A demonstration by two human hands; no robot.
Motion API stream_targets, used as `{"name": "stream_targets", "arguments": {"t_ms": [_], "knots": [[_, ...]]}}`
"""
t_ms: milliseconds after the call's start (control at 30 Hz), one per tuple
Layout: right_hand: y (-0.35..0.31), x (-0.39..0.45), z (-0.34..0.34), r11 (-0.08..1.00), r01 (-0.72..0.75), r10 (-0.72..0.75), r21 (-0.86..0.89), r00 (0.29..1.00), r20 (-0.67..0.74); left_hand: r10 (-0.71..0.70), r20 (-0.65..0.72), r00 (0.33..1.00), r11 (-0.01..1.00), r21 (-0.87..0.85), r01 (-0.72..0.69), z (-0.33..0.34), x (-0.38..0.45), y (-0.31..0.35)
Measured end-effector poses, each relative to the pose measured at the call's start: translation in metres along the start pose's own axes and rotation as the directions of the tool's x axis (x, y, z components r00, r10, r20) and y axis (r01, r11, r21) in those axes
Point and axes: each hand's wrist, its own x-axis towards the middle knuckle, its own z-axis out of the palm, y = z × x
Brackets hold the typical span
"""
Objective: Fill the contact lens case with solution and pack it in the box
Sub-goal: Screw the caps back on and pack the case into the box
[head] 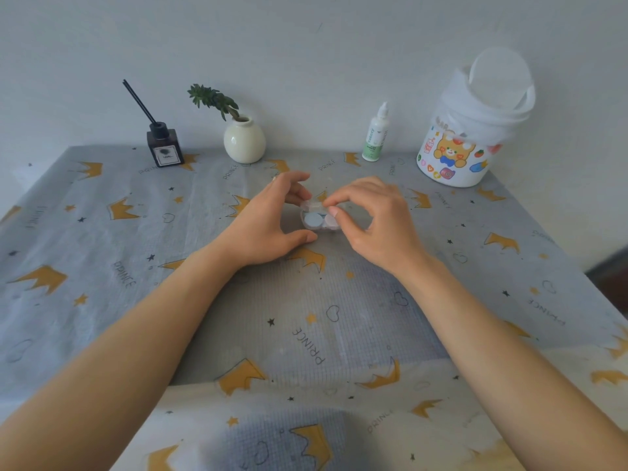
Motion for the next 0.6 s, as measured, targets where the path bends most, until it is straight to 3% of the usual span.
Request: {"name": "stream_targets", "arguments": {"t_ms": [600], "knots": [[0.0041, -0.0059, -0.0031, 0.991, 0.087, -0.078, -0.097, 0.992, 0.095, 0.009, -0.013, 1.000, 1.000, 0.010, -0.009, -0.0032, -0.0016, 0.0012]]}}
